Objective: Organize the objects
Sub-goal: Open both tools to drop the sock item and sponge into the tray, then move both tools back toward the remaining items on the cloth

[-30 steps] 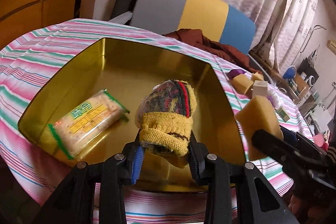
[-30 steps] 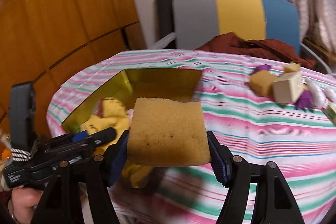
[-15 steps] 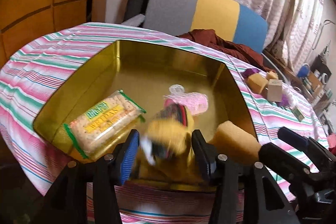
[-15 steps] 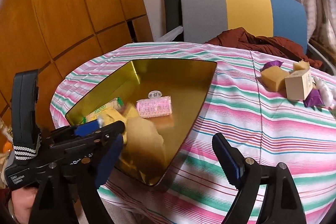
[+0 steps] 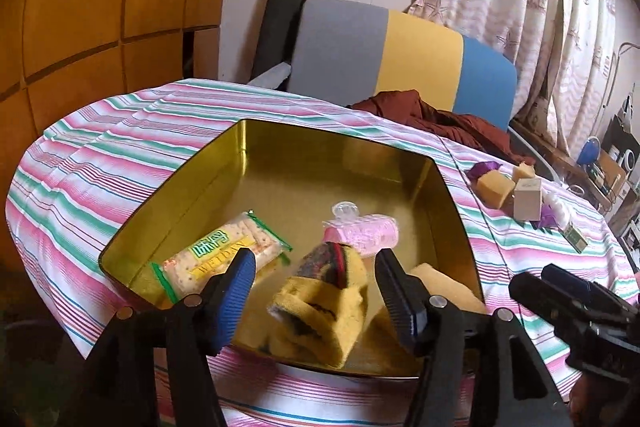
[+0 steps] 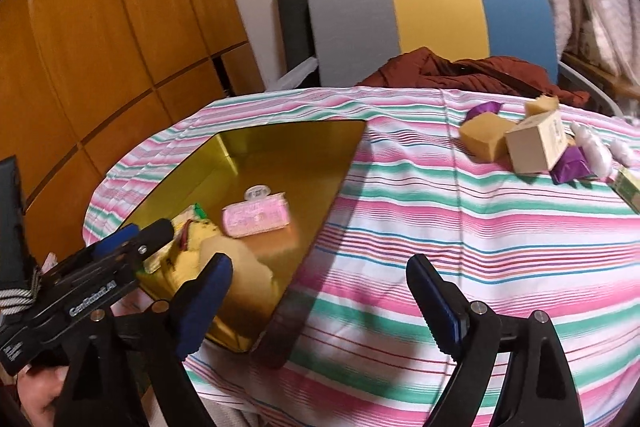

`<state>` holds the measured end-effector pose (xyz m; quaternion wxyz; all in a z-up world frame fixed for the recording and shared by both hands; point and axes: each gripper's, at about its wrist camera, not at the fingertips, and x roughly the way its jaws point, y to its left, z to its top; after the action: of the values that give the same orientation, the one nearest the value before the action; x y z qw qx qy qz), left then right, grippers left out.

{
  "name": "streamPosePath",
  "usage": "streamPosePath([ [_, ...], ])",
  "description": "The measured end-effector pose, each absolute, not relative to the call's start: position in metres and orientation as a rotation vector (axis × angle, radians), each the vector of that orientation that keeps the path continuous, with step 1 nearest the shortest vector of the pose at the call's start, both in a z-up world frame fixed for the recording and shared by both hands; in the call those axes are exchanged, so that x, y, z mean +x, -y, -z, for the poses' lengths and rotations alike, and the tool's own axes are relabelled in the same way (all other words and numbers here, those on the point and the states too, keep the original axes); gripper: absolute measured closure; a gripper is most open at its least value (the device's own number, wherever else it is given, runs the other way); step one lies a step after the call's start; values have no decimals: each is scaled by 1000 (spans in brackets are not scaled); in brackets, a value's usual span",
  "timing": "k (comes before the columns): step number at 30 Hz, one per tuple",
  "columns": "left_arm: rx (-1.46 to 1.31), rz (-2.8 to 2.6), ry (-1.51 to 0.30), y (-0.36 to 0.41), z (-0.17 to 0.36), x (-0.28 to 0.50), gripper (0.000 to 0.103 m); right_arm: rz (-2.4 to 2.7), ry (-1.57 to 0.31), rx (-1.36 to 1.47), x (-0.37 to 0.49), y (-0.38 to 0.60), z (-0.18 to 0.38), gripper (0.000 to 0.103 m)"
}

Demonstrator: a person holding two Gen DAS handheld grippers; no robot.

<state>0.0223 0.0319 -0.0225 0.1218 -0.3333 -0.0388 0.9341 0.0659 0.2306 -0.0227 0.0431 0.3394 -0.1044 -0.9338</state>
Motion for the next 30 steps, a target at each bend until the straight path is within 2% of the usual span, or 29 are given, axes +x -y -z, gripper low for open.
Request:
streamPosePath([
  [13,-884,-2578,54,-71,10,48,40,2983,409,1113,67,-291,26,12],
  [21,-828,-2442,-57,-114,5,69,40,3048,385,1256,65,-338,45,11],
  [30,-871,-2276,-130,-170,7,79,39,3190,355,1425,67,-435,62,11],
])
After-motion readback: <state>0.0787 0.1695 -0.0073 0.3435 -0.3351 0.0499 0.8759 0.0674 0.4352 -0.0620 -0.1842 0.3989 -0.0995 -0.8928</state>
